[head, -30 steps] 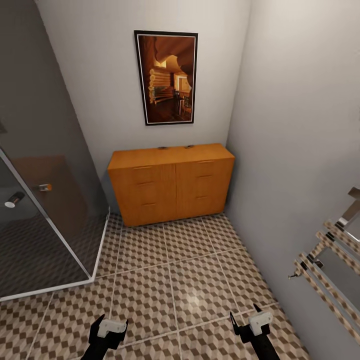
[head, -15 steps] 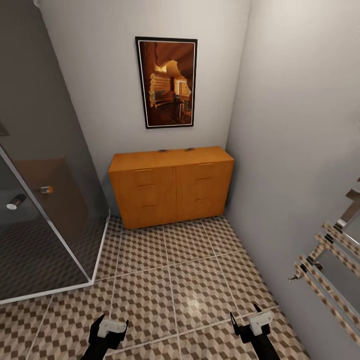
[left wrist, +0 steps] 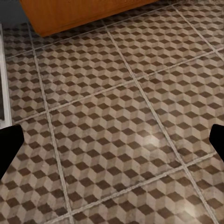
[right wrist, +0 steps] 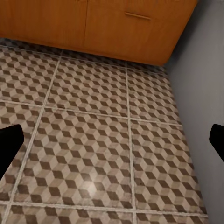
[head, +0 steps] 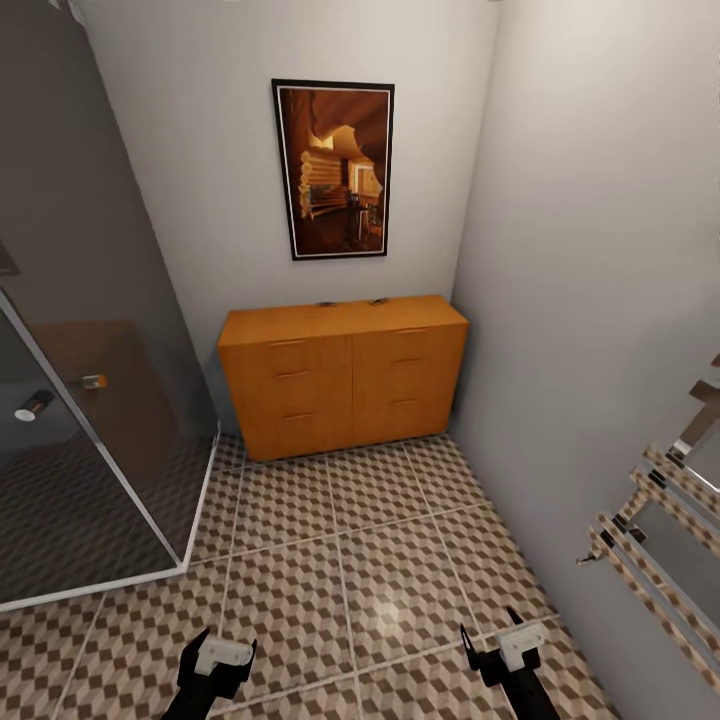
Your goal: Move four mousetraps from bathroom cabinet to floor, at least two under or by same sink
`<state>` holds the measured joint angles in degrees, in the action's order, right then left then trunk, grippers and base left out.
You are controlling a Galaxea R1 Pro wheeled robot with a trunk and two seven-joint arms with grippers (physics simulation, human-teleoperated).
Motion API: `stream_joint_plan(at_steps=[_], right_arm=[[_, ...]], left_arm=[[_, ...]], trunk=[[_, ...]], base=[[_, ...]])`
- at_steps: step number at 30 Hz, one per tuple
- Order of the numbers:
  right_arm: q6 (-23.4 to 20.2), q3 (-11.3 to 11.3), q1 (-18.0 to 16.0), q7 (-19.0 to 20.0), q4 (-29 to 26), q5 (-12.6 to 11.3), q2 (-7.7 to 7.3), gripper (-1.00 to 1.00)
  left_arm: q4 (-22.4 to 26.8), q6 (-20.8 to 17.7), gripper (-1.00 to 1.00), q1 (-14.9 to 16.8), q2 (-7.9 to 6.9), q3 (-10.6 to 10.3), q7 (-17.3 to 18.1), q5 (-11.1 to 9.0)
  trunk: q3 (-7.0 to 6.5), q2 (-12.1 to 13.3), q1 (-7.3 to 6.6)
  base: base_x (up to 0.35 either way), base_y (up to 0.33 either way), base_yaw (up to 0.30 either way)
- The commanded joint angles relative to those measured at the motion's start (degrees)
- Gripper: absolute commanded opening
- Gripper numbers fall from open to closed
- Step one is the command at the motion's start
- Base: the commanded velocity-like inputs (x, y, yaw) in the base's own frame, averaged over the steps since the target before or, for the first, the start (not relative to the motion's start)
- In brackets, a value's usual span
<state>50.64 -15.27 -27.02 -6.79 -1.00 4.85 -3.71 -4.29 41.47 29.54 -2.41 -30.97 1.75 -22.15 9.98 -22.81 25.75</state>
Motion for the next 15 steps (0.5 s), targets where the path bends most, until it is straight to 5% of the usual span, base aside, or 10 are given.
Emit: stream_joint_plan(at_steps=[1, 15], right_arm=[[0.1, -0.2, 0.0, -0.6, 0.0, 0.5, 0.00, 1.00], [0.1, -0.2, 0.0, -0.6, 0.0, 0.5, -0.04, 1.00]], left_arm=[[-0.2, 0.3, 1.00, 0.1, 0.03, -0.5, 0.2, -0.5], [-0.2, 0.3, 1.00, 0.1, 0.03, -0.5, 0.2, -0.5]], trunk=[[0.03, -0.1, 0.04], [-1.23, -0.1, 0.04]], base=[[0.000, 0.000, 0.000], [0.000, 0.000, 0.000]])
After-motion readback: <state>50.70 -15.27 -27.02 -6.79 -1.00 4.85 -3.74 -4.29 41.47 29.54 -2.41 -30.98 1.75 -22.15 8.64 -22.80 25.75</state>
